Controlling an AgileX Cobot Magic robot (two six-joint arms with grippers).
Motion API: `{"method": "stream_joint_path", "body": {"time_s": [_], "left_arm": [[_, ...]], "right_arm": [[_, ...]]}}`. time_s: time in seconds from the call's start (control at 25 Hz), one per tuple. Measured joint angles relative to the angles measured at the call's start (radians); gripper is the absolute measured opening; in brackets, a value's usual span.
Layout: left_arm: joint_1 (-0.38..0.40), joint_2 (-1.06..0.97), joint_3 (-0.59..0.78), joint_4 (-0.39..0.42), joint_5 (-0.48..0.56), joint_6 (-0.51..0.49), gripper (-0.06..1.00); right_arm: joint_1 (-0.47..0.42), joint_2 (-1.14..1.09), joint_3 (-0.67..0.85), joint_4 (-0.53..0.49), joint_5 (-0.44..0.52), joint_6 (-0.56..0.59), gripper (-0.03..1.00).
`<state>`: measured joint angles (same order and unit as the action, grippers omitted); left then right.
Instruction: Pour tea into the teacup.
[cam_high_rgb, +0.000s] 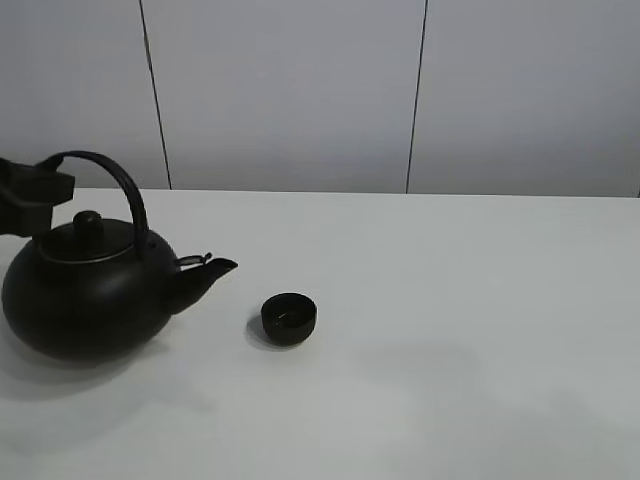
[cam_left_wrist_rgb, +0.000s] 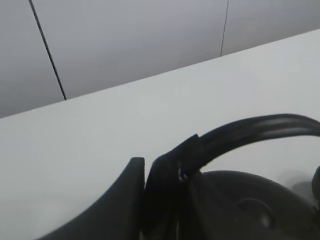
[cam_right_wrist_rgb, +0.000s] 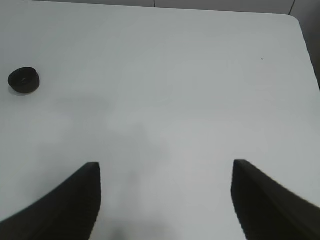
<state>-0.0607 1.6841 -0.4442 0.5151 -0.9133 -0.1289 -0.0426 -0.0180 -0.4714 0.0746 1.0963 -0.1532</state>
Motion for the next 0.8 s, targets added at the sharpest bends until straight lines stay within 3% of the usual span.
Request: {"method": "stream_joint_path", "body": {"time_s": [0.2,0.4,0.6,0.8], "left_arm": [[-0.067,-0.109,-0.038,-0.026,0.108,-0.014,0.15],[-0.176,-0.129,-0.069,-0.128,0.140,-0.011,0.15],[-0.281,-0.129,-0.071,-0.299,0.171,0.112,0.15],[-0.333,-0.127,-0.071,-0.484,0.171,0.277,0.14]], "right_arm": [[0.000,0.000,0.000,0.000,0.000,0.000,0.51],[0.000,0.000,0.000,0.000,0.000,0.000,0.51],[0.000,0.000,0.000,0.000,0.000,0.000,0.51],[0.000,0.000,0.000,0.000,0.000,0.000,0.51]]}}
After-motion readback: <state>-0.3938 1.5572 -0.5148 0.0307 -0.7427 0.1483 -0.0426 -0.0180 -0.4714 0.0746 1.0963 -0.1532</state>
